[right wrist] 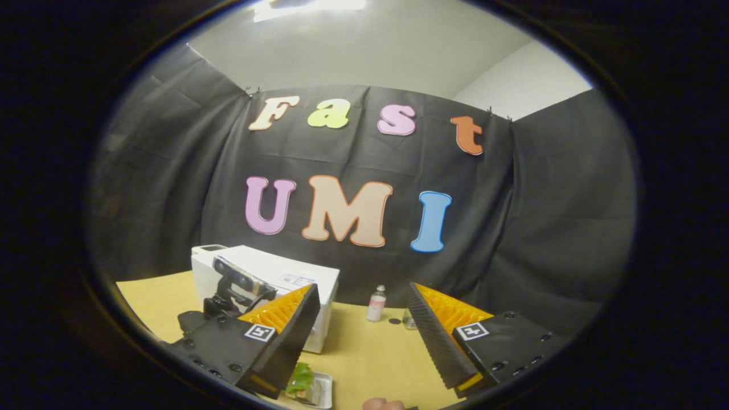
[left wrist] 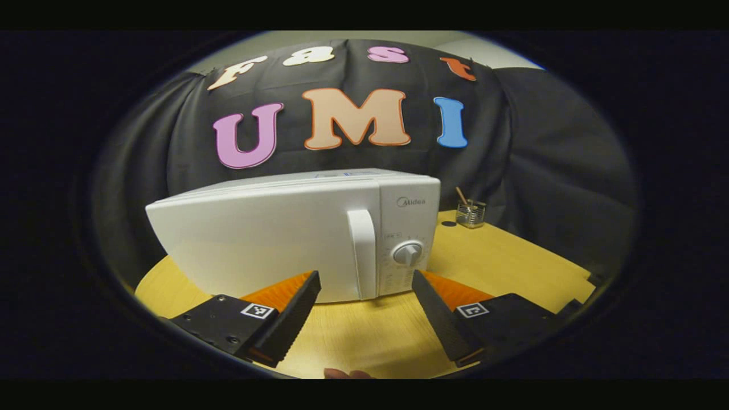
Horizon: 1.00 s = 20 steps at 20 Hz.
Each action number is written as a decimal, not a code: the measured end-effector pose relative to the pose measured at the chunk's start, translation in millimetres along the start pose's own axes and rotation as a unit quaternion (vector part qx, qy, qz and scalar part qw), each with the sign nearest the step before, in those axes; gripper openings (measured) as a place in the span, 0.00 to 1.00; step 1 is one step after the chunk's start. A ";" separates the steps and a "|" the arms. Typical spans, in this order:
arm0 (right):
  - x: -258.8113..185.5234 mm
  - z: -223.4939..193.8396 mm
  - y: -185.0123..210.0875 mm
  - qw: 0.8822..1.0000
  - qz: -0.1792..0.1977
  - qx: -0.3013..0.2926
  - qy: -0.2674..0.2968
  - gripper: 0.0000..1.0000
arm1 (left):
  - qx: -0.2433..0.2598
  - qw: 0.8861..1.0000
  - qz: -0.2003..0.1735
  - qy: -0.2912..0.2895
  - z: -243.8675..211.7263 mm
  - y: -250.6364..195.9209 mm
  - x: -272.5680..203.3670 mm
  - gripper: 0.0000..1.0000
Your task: Open the microwave oven with the left hand, put the food in, and close the microwave oven.
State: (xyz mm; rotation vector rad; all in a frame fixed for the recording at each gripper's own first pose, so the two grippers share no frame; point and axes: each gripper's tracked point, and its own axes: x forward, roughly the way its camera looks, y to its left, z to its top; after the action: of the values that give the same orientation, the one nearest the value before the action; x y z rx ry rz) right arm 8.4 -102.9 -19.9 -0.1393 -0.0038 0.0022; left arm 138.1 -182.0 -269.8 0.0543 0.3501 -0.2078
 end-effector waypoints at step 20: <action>-6.0 -42.1 11.4 0.997 0.036 0.001 0.065 0.97 | -0.015 0.999 -0.009 0.049 -6.5 6.9 45.4 0.23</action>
State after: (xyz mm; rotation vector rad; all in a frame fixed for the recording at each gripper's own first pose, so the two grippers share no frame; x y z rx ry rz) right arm 2.5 -97.5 -63.2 -0.1370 0.1321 0.0650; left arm 179.1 -183.4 -291.5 0.0311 0.4521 -0.2171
